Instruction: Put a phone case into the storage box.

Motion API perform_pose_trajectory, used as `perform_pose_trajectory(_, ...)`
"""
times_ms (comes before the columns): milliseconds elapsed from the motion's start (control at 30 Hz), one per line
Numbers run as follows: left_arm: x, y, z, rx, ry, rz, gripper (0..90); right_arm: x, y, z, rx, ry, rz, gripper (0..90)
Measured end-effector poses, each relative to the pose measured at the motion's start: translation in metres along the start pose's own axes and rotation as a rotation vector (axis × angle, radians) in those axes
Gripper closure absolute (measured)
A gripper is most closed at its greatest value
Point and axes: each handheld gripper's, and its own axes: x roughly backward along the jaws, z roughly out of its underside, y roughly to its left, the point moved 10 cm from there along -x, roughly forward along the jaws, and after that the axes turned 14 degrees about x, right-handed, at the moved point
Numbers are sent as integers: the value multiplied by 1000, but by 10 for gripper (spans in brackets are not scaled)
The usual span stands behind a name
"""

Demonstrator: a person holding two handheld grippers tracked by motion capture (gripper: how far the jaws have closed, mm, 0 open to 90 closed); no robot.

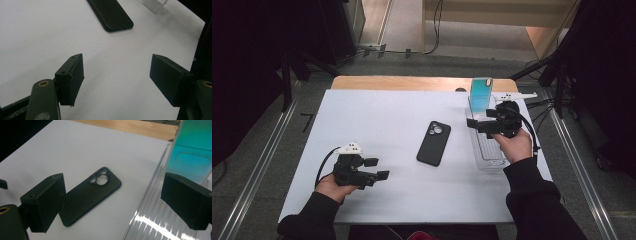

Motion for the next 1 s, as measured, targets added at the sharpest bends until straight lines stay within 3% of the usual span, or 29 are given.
perform_pose_trajectory(133, 0, 0, -1, 0, -1, -1, 281, 4, 13, 7, 26, 17, -20, 117)
perform_pose_trajectory(367, 1, 0, -2, -7, -1, 0, 281, 7, 33, 20, 56, 39, -64, 123)
perform_pose_trajectory(667, 3, -1, -1, 0, -8, -2, 282, 10, 63, 38, 101, 33, -158, 202)
perform_pose_trajectory(1000, 4, -2, 0, -2, -5, -7, 282, 8, 84, 61, 164, 58, -225, 255)
